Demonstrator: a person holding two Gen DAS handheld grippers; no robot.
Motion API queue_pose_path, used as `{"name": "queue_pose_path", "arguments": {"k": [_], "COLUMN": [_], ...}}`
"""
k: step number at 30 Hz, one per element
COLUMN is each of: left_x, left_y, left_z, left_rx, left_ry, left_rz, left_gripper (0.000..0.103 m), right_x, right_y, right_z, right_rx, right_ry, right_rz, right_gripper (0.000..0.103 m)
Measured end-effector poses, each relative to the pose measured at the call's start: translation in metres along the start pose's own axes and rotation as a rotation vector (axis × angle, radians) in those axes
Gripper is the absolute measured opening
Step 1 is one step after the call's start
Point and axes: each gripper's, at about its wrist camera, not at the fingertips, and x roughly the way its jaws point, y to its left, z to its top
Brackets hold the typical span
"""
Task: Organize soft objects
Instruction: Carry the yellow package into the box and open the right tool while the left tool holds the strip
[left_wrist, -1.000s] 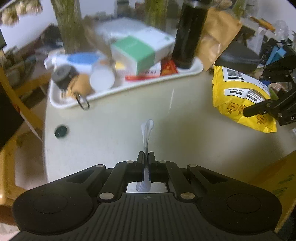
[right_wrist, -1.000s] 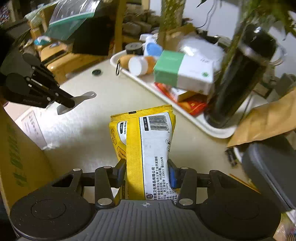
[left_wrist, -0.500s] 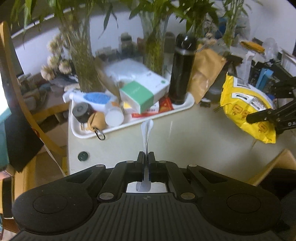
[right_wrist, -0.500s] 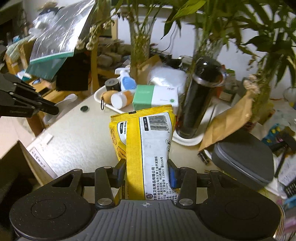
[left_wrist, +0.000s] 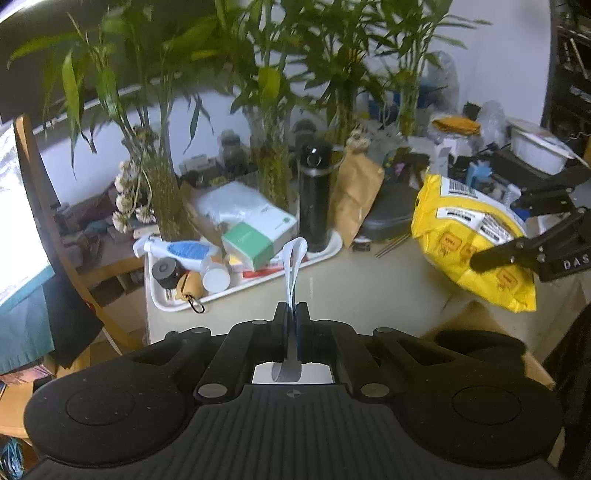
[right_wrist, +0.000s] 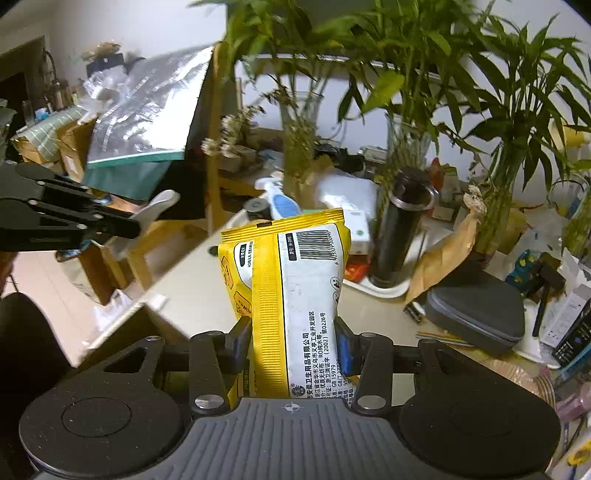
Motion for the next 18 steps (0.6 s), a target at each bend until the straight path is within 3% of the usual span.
{"name": "queue_pose_path", "arguments": {"k": [7,10,12,18], "left_x": [-0.035,-0.042,-0.044,-0.053], "left_y": [-0.012,-0.013,-0.015,-0.019], "left_z": [-0.006,-0.010,-0.012,-0.023], "left_rx": [0.019,0.019,0.020,0.028], "left_ry": [-0.034,-0.037,-0.035,-0.027], "left_rz": [-0.009,-0.009,-0.010,-0.018], "left_gripper": [0.004,0.004,0.004,0.004], "right_x": [-0.032,-0.026,-0.011,-0.004], "right_y": [0.029,0.048,0.061,0.053], "right_z": [-0.003,-0.008,-0.017,-0.036], "right_rx": [0.057,0.051,-0.013,0.061], "right_ry": [0.003,0.047,0.102,0.072], "right_rz": [0.097,0.120,0.089,0.059], "right_gripper": [0.048,0.052,0.083,0.097]}}
